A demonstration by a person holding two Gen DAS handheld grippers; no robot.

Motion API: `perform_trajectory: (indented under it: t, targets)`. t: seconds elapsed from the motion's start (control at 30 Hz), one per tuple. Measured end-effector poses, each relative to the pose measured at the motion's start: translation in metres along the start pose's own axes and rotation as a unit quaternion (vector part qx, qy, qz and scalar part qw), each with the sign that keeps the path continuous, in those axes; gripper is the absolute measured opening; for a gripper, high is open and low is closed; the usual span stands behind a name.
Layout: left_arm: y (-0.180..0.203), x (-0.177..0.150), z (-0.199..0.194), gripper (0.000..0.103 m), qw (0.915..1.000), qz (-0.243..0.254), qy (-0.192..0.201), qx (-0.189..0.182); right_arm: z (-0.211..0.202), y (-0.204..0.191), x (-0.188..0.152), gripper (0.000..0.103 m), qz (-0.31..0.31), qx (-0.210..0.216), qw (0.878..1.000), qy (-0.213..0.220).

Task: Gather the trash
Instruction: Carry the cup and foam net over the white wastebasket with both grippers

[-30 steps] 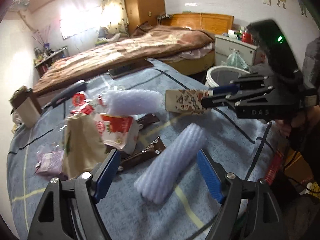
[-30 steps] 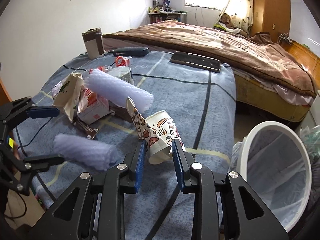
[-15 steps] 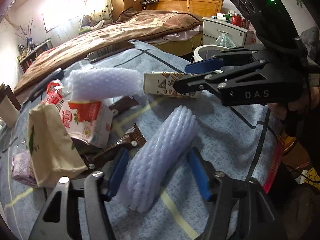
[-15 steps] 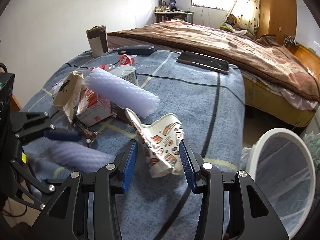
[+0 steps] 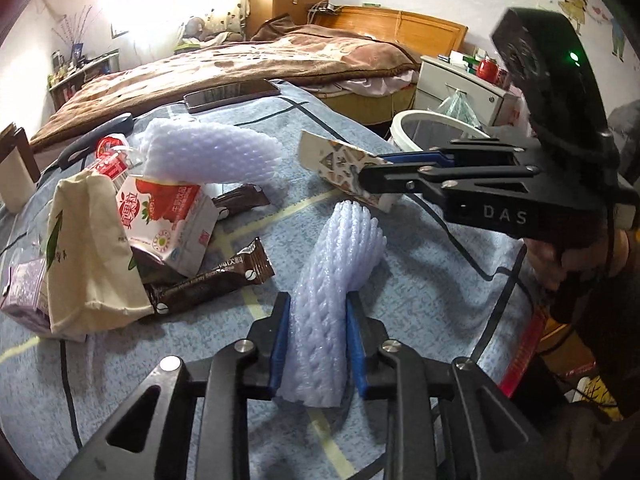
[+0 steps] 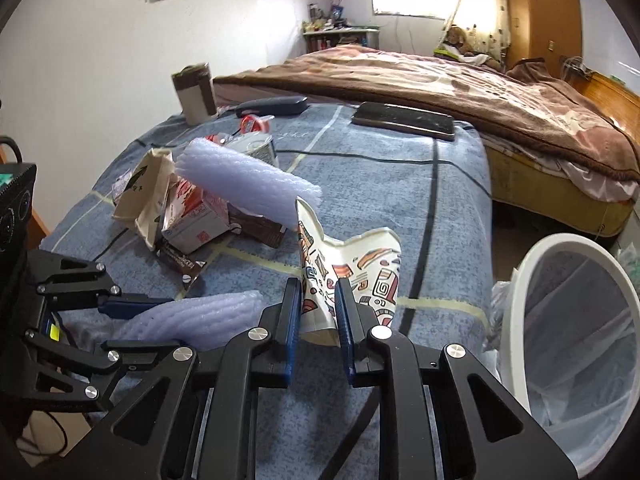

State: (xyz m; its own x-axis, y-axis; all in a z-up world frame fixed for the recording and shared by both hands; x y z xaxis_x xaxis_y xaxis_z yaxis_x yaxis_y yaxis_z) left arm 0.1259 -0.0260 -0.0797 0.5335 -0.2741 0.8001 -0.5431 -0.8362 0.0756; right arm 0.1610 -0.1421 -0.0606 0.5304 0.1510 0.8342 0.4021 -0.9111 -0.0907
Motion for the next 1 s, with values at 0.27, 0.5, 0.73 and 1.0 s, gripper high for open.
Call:
perform_trajectory:
  t: [0.27, 0.5, 0.73, 1.0]
  targets:
    - [0.006, 0.011, -0.012, 0.026, 0.9993, -0.025, 0.027, 0.009, -0.026, 0.011, 0.008, 0.019, 0.028, -0.018, 0.999, 0.041]
    - [0.013, 0.024, -0.02, 0.026, 0.9985, -0.03, 0.044, 0.013, -0.043, 0.018, 0.007, 0.012, 0.04, -0.024, 0.997, 0.057]
    - [0.012, 0.021, -0.018, 0.026, 0.9979, -0.048, 0.041, 0.016, -0.03, 0.018, -0.012, 0.014, 0.034, -0.032, 0.999, 0.018]
    - [0.013, 0.023, -0.015, 0.026, 0.9979, -0.048, 0.041, 0.015, -0.02, 0.023, -0.023, 0.04, 0.0, -0.085, 0.996, -0.017]
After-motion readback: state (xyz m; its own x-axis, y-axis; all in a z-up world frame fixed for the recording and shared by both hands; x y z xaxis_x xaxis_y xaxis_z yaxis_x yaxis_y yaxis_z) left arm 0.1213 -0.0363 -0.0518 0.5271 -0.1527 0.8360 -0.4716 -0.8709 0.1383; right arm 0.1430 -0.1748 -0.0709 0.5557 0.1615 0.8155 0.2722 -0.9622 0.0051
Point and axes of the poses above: each gripper's, at about its wrist camera, not at the fingertips, and z roughly the way its jaws point, y to its right, x to its top, the point moved 4 cm from there along z, roughly the way its jaws point, and after that the axes turned 13 degrees about y, right-handed, at the moved point
